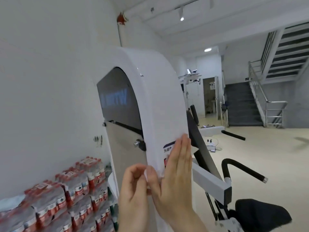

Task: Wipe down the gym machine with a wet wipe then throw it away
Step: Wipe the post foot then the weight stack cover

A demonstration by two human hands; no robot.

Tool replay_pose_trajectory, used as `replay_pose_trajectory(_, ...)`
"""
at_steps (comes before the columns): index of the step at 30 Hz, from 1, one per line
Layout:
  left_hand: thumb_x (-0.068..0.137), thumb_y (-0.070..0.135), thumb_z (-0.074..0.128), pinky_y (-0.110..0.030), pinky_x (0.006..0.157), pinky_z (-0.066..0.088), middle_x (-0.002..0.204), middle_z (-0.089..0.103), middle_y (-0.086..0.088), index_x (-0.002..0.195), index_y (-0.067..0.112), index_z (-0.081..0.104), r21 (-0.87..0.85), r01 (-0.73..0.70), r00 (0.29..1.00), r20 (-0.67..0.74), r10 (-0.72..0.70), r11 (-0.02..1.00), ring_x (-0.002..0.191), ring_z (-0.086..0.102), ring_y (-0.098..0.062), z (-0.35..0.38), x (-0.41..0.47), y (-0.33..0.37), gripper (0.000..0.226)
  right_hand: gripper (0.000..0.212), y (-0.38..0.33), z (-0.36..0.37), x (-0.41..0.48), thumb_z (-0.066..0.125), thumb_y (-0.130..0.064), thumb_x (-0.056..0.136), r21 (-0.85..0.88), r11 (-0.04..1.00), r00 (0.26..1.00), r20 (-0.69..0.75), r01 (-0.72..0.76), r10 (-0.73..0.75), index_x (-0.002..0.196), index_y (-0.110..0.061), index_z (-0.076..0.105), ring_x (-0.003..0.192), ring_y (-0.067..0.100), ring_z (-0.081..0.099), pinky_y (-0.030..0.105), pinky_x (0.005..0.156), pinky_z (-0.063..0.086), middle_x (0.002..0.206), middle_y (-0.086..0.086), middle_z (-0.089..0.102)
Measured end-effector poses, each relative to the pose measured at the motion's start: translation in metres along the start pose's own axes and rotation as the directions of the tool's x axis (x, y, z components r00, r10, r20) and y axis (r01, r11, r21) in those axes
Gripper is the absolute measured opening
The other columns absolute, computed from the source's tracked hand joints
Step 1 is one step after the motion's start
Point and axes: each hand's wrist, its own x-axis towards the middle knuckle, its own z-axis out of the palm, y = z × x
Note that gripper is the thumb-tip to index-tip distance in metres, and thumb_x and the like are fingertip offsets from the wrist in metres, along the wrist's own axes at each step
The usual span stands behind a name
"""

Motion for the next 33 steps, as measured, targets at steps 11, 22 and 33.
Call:
replay_pose_trajectory(11, 0.085, 0.035, 0.052, -0.041, 0.075, 0.055, 0.090, 0.065, 0.010, 0.094, 0.047, 0.060, 0.099, -0.197, 0.978, 0.095, 0.187, 0.975, 0.089, 0.063, -0.017, 0.004, 0.037, 0.036, 0.016, 0.068, -0.073, -0.018, 0.209, 0.032, -0.042, 0.102, -0.252, 0.964, 0.971, 0.238, 0.088, -0.026, 0.154, -0.004, 0.009, 0.150, 0.024, 0.004, 0.038, 0.121, 0.002, 0.162, 0.013, 0.009)
replay_pose_trajectory(22, 0.076, 0.025, 0.043, -0.014, 0.097, 0.036, 0.127, 0.023, 0.045, 0.117, 0.055, 0.033, 0.380, -0.490, 0.823, 0.498, 0.273, 0.784, 0.124, 0.029, 0.016, -0.034, 0.047, 0.027, 0.052, 0.061, -0.059, -0.003, 0.124, 0.039, -0.021, 0.098, -0.333, 0.936, 0.989, -0.059, 0.112, -0.139, 0.150, 0.004, 0.019, 0.144, 0.035, 0.026, 0.046, 0.116, 0.028, 0.154, 0.023, 0.029)
replay_pose_trajectory(33, 0.079, 0.005, 0.045, -0.003, 0.095, 0.023, 0.124, 0.021, 0.039, 0.121, 0.042, 0.043, 0.425, -0.515, 0.826, 0.479, 0.298, 0.745, 0.121, 0.019, 0.013, -0.058, 0.093, 0.020, 0.056, 0.054, -0.129, 0.049, 0.285, 0.042, -0.047, 0.098, -0.803, 0.468, 0.925, 0.367, 0.369, -0.100, 0.134, -0.007, 0.043, 0.104, 0.028, 0.055, 0.035, 0.074, 0.039, 0.123, 0.009, 0.054)
